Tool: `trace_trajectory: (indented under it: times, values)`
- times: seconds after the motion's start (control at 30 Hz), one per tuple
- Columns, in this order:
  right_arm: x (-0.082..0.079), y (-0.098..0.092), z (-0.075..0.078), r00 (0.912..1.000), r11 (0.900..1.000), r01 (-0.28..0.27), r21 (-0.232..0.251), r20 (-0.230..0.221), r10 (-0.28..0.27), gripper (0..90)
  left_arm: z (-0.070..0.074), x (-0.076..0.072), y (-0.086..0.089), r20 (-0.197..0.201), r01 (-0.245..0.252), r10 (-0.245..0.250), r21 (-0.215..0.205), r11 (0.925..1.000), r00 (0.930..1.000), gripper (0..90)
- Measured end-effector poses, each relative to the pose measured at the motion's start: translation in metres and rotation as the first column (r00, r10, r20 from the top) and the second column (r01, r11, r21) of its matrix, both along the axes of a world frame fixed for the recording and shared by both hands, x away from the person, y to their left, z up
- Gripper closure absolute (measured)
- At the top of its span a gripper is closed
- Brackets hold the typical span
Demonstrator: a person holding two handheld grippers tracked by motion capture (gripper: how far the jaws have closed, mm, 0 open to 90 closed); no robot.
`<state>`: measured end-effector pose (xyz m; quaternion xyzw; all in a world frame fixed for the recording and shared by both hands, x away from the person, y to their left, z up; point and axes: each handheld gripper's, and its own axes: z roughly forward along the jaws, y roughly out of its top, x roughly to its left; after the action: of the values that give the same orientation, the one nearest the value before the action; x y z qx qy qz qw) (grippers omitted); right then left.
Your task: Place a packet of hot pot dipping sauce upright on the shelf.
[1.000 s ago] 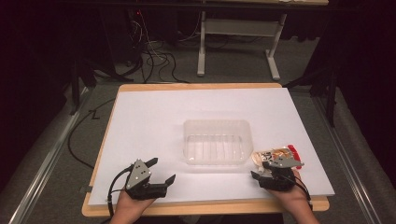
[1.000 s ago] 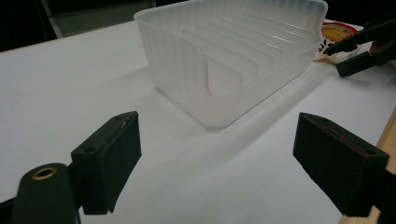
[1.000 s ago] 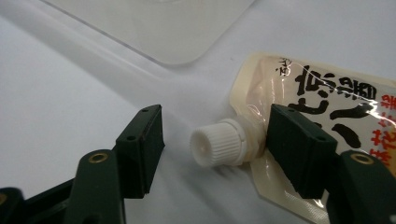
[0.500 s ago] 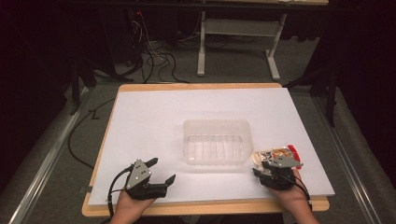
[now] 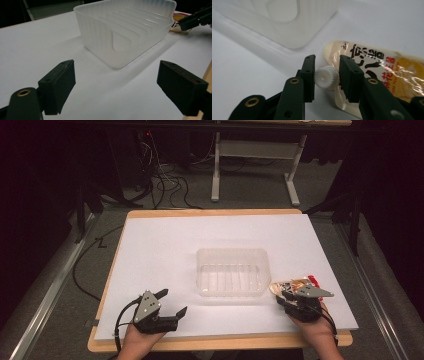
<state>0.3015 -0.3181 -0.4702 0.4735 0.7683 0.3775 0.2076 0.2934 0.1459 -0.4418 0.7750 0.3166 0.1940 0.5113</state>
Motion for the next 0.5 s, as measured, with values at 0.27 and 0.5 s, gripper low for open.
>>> trace_trajectory:
  times: [0.27,0.5]
  values:
    - [0.002,-0.006,0.000,0.9997,1.000,0.024,0.008,-0.011,-0.024,67.3,0.000,0.000,-0.002,0.001,0.004,-0.004,0.004,1.0000,1.0000,15.6]
    - [0.004,0.004,-0.005,0.9997,0.994,0.006,-0.105,-0.025,-0.009,72.7,0.000,0.000,0.000,0.002,0.001,-0.001,-0.001,1.0000,1.0000,15.6]
